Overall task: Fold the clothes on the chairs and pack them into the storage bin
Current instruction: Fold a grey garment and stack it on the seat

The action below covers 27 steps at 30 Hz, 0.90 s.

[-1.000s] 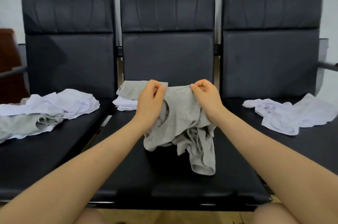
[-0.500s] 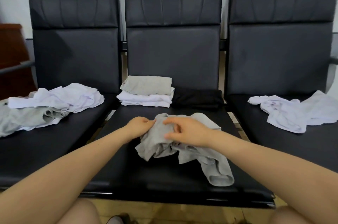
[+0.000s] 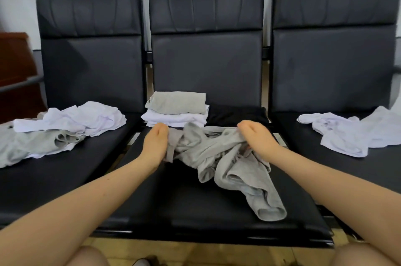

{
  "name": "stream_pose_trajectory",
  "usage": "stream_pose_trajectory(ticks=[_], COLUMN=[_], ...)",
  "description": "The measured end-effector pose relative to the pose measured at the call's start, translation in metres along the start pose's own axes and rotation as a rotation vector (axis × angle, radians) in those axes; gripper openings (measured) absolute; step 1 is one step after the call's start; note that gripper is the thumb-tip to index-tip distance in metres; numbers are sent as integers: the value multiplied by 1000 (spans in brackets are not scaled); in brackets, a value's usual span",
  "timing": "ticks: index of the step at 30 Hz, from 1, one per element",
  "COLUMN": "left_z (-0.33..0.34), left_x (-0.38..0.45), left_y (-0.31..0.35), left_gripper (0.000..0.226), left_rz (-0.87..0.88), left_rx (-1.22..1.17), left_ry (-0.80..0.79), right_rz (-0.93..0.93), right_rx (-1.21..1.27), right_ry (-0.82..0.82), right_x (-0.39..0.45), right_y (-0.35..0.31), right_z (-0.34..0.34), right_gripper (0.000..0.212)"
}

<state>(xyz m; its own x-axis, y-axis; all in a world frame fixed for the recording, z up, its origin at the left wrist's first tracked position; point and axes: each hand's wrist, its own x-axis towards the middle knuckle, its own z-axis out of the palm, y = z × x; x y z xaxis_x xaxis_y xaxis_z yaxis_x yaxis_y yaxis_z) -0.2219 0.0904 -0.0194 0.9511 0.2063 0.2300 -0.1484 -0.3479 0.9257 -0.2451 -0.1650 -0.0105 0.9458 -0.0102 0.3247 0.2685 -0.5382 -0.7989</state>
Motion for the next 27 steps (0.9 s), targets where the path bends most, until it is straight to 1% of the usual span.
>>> stream_pose_trajectory(ticks=[1,2,4,6,8,11,12,13,15,17,18,20,22,23,25,27], left_z=[-1,0,4,10,14,18,20,22,27,31,31,27,20,16,9,2], left_x=[0,0,-6,-12,-14,-14,-15,-16,-20,-24,-24,-23,-18,-15,-11,-8], left_y=[5,8,11,12,13,8,5,2,-1,-2,-3,-3,-4,-4,-1,6], left_gripper=[23,25,29,33,35,36,36,36,38,40,41,44,45,43,41,35], left_rz=[4,8,1,-25,-28,30,58,73,19,-78,-112,-145,-162,-170,-175,-220], left_rx=[-27,-23,64,130,162,233,253,282,355,462,513,559,543,503,365,109], left_ry=[19,5,-68,-93,-70,9,6,-22,-153,-295,-332,-342,-326,-313,-267,-184], right_rz=[46,80,108,113,111,107,116,122,86,-42,-135,-315,-403,-393,-299,-245], right_rx=[42,69,45,-45,-89,-83,-82,-105,-278,-481,-547,-612,-620,-610,-603,-616], right_ry=[55,89,111,124,124,100,91,87,108,117,94,-20,-159,-214,-298,-351], right_x=[1,2,3,3,2,-1,-2,-4,-8,-15,-18,-24,-28,-31,-33,-34], right_y=[1,4,9,15,17,19,19,19,18,17,15,12,8,5,2,1], right_z=[-3,-6,-12,-17,-21,-23,-24,-24,-25,-25,-24,-23,-16,-12,-8,-10], right_gripper=[41,44,47,39,26,12,11,16,27,32,33,34,37,37,30,19])
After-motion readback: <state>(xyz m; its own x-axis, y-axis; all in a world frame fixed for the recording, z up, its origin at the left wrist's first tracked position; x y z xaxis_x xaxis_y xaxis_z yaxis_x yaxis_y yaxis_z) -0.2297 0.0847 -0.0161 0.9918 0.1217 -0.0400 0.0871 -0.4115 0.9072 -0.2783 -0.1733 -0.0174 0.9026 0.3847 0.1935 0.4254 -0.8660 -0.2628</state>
